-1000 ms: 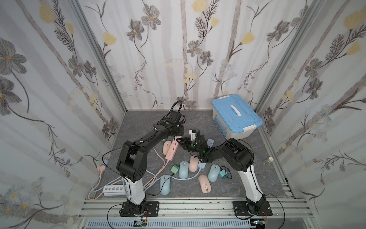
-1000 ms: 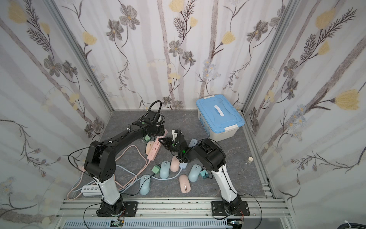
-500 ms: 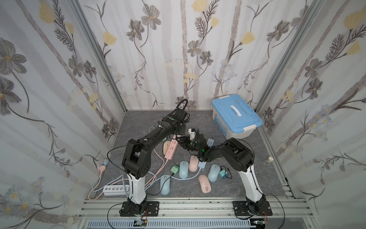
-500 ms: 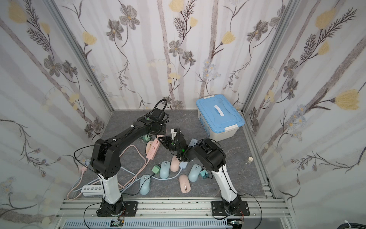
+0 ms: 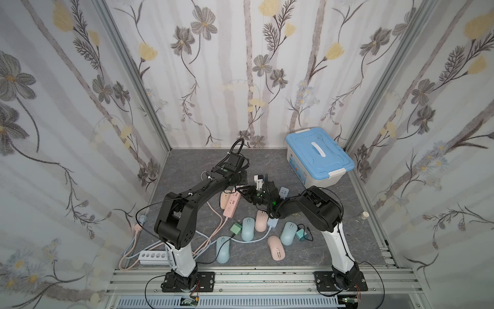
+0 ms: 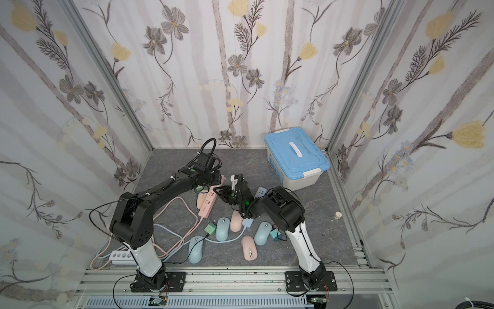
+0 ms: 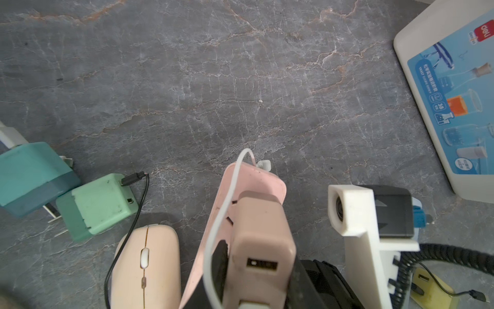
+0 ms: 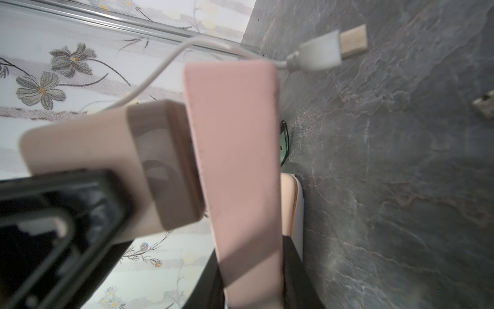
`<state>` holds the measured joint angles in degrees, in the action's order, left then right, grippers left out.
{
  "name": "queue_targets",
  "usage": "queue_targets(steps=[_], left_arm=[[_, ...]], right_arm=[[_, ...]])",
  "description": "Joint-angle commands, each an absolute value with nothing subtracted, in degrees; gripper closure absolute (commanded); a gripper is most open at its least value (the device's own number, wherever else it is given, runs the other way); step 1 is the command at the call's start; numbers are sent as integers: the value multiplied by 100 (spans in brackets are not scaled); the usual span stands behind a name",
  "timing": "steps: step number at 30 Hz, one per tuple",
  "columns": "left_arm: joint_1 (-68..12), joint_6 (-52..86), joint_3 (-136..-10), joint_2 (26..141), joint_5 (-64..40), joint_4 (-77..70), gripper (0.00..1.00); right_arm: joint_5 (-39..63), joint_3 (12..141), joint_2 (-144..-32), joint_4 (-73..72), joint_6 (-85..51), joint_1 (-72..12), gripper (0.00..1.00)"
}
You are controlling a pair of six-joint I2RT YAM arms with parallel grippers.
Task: Unplug the wireless mouse
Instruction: Remove the plug from the socket.
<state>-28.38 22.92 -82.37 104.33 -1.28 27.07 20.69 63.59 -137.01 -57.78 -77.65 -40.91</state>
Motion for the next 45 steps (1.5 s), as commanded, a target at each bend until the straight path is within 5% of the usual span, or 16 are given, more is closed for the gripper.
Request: queue_targets(steps=[1, 10, 16, 19, 32, 45], left_arm=[[-2950, 2605, -9215, 10747, -1666, 4002, 100], [-2949, 1937, -10484, 11569, -1585, 5427, 100], [-2960, 2709, -8624, 10356, -1692, 2850, 100], [-2971, 2731, -8733, 10465, -1874, 2948, 100], [-2973, 2549, -8896, 10483, -2012, 3538, 100], [-2839, 2339, -9186, 10394, -1617, 3911, 100]], right_arm=[[1293, 6425, -13720, -5142, -8184, -4078, 100], [1297, 6455, -13735, -5131, -8126, -4079, 100], [1222, 6466, -13729, -5082, -8181, -4090, 100], [1226, 6507, -13741, -5071, -8143, -4083, 100], [1365, 6549, -13904, -5626, -7774, -4010, 60], [1301, 5987, -13649, -6176, -7277, -3908, 54]])
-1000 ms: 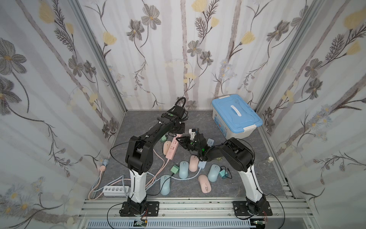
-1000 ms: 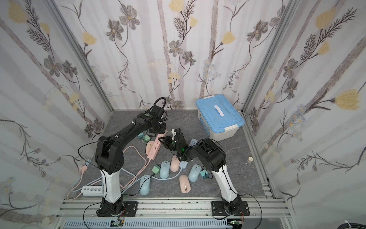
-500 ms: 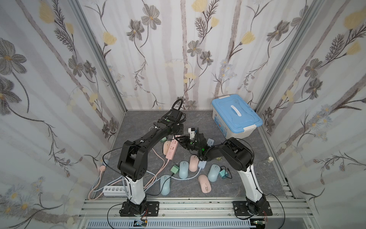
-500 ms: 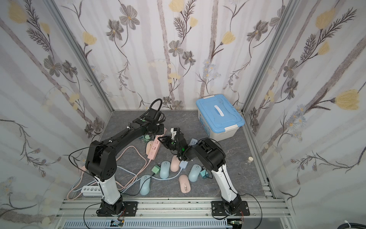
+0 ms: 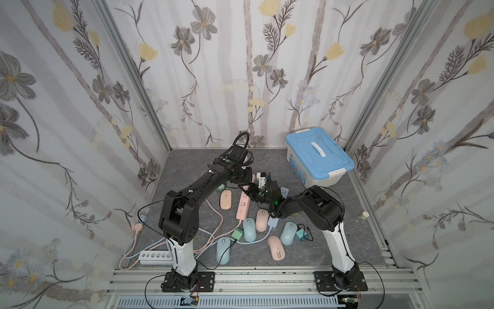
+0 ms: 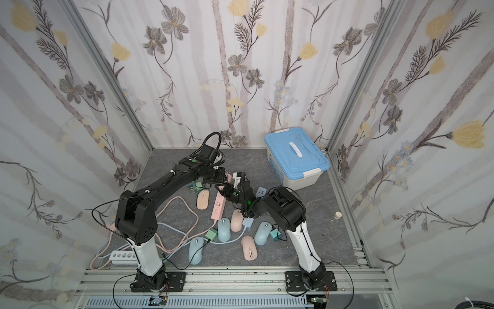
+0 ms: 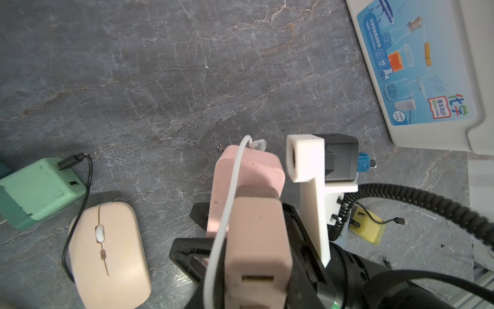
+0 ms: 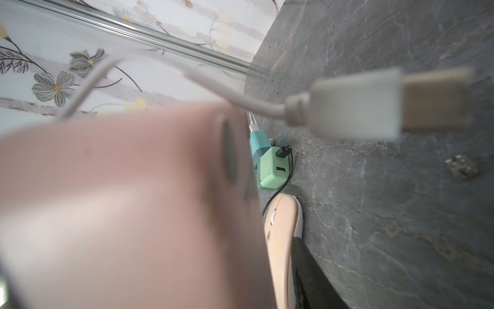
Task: Unplug the wireless mouse
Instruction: Remove the plug from the socket.
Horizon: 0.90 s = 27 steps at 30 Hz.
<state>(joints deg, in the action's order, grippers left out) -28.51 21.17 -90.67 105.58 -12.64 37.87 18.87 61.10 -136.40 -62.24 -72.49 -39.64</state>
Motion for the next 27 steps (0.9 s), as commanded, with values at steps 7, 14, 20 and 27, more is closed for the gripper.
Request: queue_targets(steps=[7, 14, 20, 27], left_arm=[[-2810, 2172, -9439, 10517, -1207, 4240, 100], [-2693, 2109, -9475, 10510, -800, 4332, 100], [-2672, 2127, -9448, 10493, -893, 4241, 100], [-2668, 2186, -9405, 10472, -999, 4188, 100]], right_arm=[[1476, 5889, -13663, -6688, -7158, -3893, 46], [1546, 5798, -13405, -6615, -6735, -3893, 45], [1555, 5757, -13338, -6533, -6631, -3889, 47], [1608, 5984, -13427, -6543, -6628, -3913, 58]])
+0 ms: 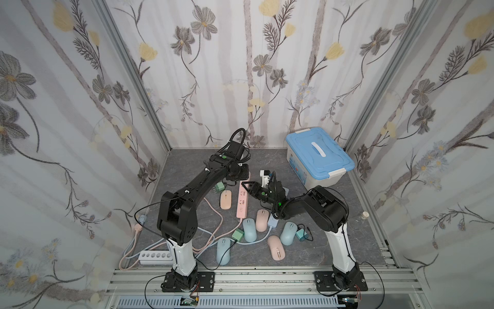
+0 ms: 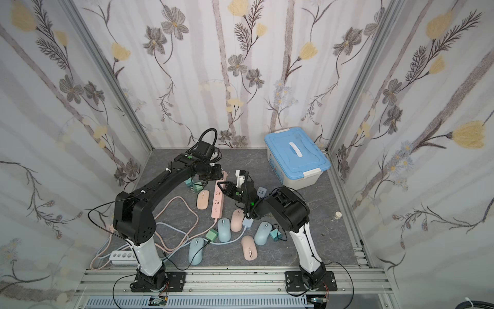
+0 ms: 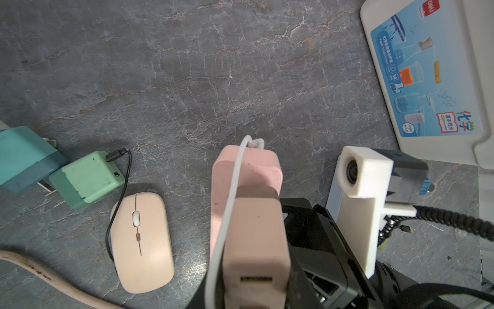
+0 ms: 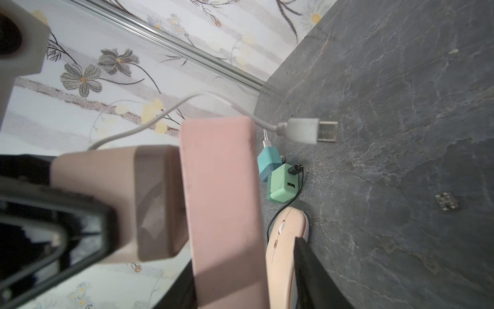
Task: Unplug the wireless mouse
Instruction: Remove the plug from the socket.
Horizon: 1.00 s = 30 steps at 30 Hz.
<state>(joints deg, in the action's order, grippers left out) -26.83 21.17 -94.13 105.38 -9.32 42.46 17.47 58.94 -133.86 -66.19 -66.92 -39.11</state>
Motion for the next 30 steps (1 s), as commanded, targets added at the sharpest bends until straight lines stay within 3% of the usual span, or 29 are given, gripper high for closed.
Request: queue_targets(steps=[1, 5, 15, 23, 30], left_arm=[[-2672, 2224, -9368, 10448, -1039, 4151, 100], [-2671, 2496, -8972, 10247, -1201, 3669, 100], [-2798, 3124, -7693, 9537, -1456, 2142, 100], [-3075, 3143, -7863, 9108, -392, 3072, 100], [-3067, 3360, -7585, 8898, -882, 2712, 100]], right_arm=[[1591, 6023, -13430, -6515, -6650, -3923, 64], [1495, 6116, -13569, -6600, -6991, -3946, 80], [953, 6101, -13702, -6456, -7659, -4014, 100], [626, 6223, -13669, -5780, -7789, -4039, 100], [483, 6261, -13698, -5605, -8061, -4092, 100]])
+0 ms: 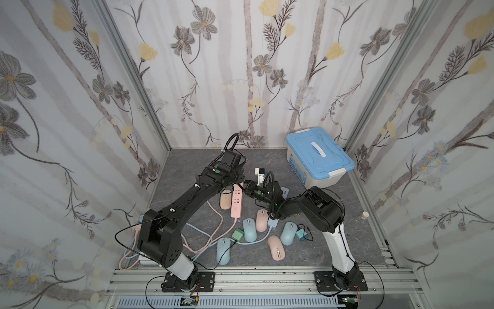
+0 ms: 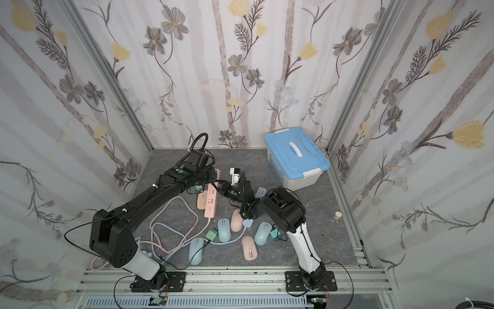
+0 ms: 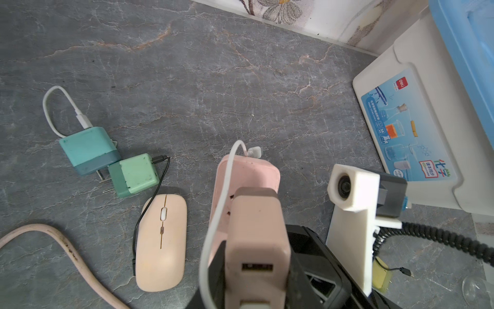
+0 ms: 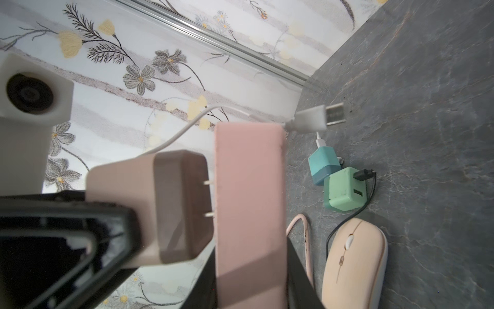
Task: Unplug the wireless mouse
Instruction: Remove the plug from the socket.
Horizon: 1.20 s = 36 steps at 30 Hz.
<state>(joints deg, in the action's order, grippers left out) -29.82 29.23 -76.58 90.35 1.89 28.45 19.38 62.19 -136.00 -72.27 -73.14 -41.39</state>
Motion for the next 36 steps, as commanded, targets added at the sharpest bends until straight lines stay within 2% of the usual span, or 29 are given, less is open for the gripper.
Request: queue_targets(steps=[1, 3, 5, 7, 11, 20, 26, 28, 30, 33, 34, 36], left_arm=[[-3069, 3375, -7505, 8901, -1008, 2511, 100], [-3067, 3550, -7297, 8905, -1230, 2116, 100], [-3050, 3541, -7468, 9088, -1317, 2343, 100], [-3032, 3317, -7962, 9339, -1147, 3101, 100], [-2704, 2699, -9192, 10104, -1356, 4519, 100], [-2610, 1918, -11075, 11434, -1703, 5840, 100], [-2769, 2692, -8539, 9938, -1902, 2982, 100], [-2769, 3063, -8034, 9702, -2129, 2465, 100], [-2773, 3117, -8230, 9796, -2070, 2953, 100], [-2782, 2529, -9237, 10231, -1273, 4526, 100], [-2722, 2454, -9334, 10278, -1379, 4625, 100], [-2335, 2912, -8955, 10266, -3158, 3867, 100]], right_arm=[[439, 6275, -13662, -5500, -8081, -4105, 100], [406, 6297, -13560, -5190, -8218, -4118, 100], [515, 6389, -13518, -4969, -8088, -4108, 100], [642, 6529, -13441, -4625, -7745, -4098, 100], [809, 6294, -13389, -5030, -7520, -4096, 100], [967, 6485, -13594, -5145, -7701, -4142, 100], [692, 6335, -13727, -5465, -8257, -4131, 100], [668, 6409, -13746, -5301, -8297, -4123, 100], [668, 6447, -13725, -5182, -8240, -4116, 100], [675, 6498, -13661, -4965, -8113, -4113, 100], [664, 6512, -13643, -4914, -8075, -4122, 100], [659, 6491, -13636, -4933, -8013, -4127, 100]])
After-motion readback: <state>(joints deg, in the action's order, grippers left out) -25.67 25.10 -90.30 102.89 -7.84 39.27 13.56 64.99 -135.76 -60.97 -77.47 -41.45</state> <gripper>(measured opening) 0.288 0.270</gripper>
